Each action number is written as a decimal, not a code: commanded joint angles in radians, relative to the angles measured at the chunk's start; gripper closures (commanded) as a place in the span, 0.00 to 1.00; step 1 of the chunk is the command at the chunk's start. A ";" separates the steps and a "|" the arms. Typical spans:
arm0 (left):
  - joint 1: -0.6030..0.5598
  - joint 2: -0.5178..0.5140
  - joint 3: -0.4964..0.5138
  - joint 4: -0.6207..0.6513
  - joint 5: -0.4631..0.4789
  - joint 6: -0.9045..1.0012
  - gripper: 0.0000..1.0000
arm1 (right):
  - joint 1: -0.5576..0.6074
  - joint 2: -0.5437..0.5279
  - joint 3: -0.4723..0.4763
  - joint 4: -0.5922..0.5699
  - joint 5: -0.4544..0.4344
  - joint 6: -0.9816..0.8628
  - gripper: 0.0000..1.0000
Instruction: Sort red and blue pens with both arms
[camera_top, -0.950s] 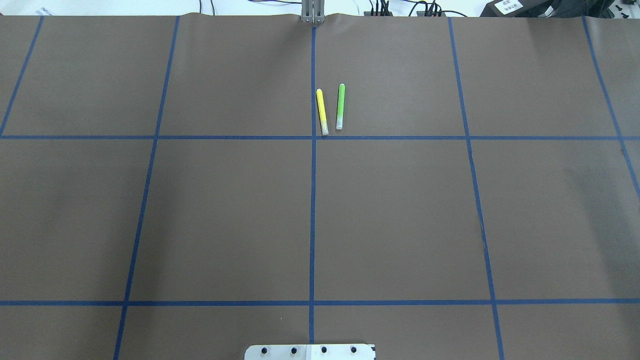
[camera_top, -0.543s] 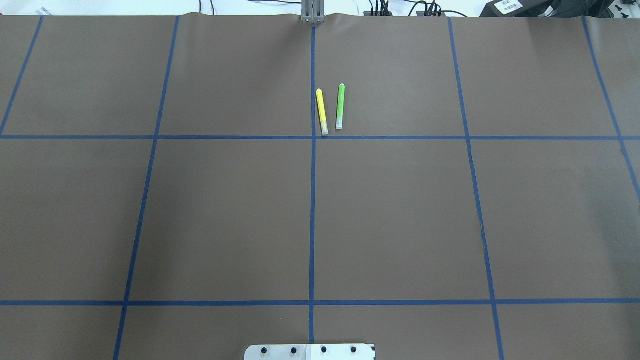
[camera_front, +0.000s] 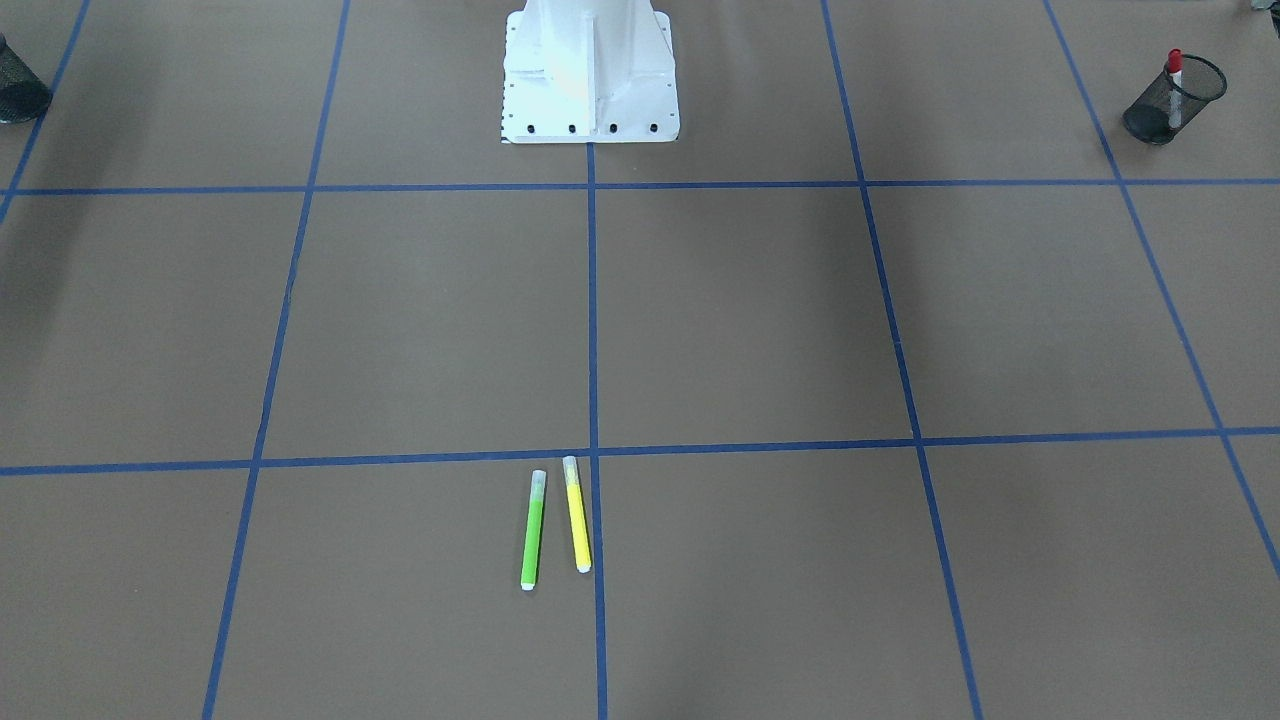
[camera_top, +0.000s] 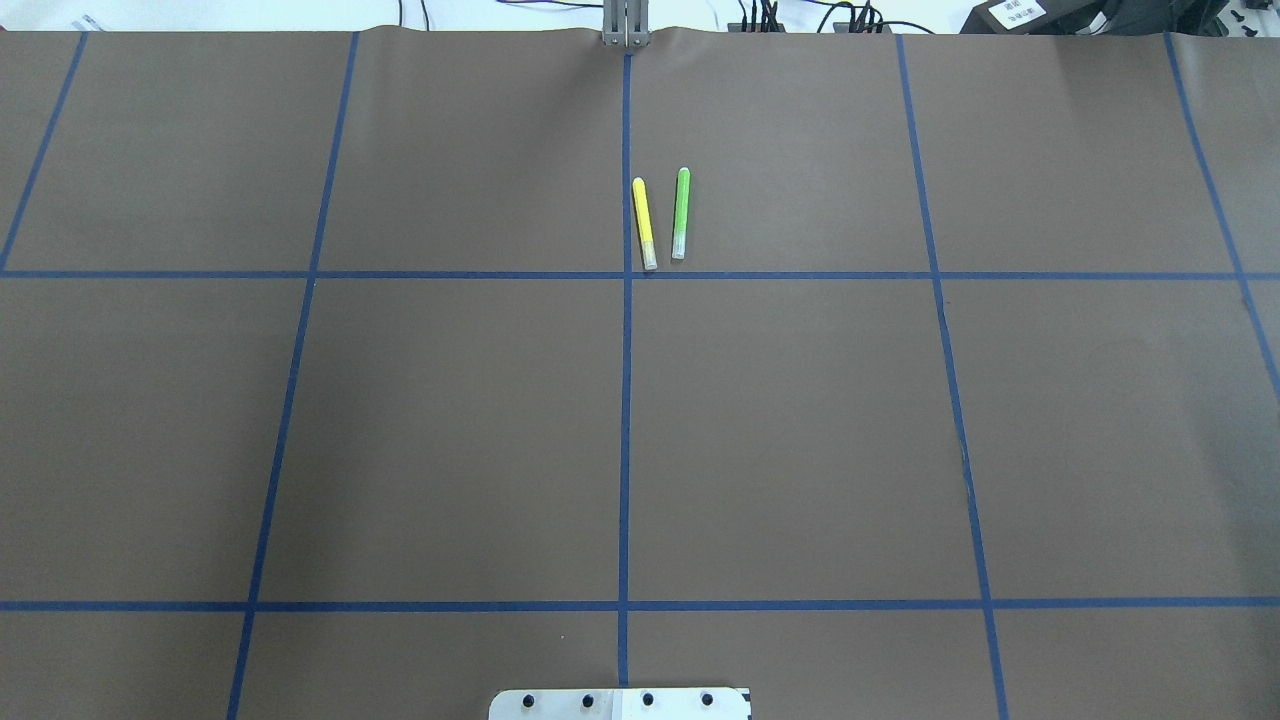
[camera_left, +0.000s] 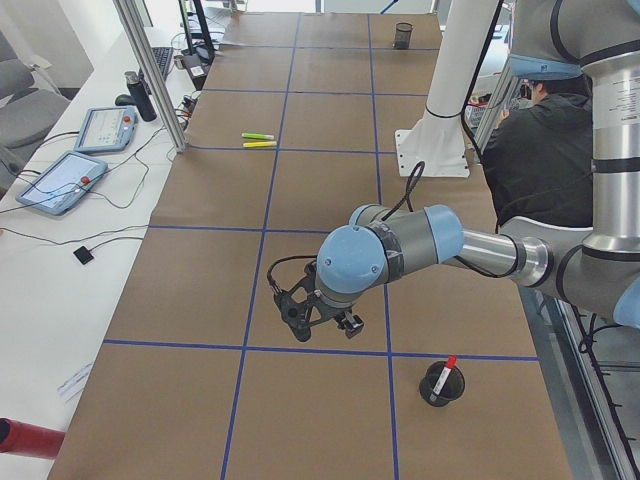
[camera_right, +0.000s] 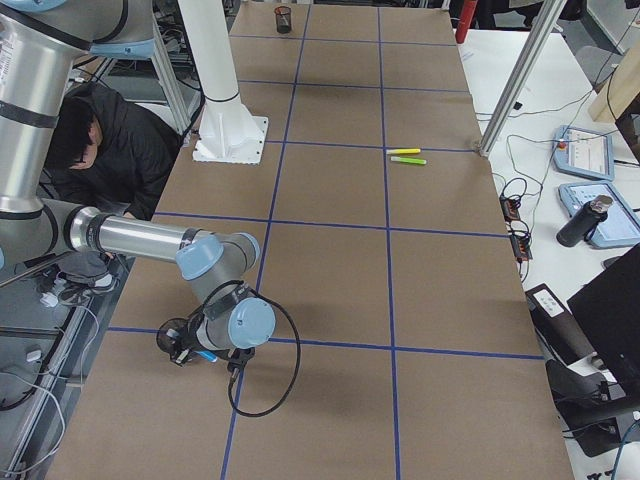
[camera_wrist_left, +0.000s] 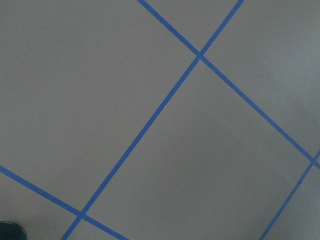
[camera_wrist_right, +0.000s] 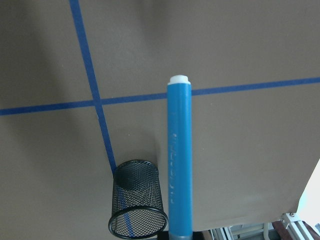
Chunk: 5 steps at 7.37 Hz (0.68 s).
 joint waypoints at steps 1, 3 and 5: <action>0.002 -0.007 0.000 -0.021 0.001 -0.002 0.00 | 0.020 -0.002 0.020 -0.161 0.002 -0.073 1.00; 0.002 -0.009 0.000 -0.021 0.001 0.000 0.00 | 0.024 -0.003 -0.015 -0.296 0.055 -0.134 1.00; 0.002 -0.009 -0.004 -0.021 0.003 0.001 0.00 | 0.023 -0.040 -0.058 -0.332 0.118 -0.138 1.00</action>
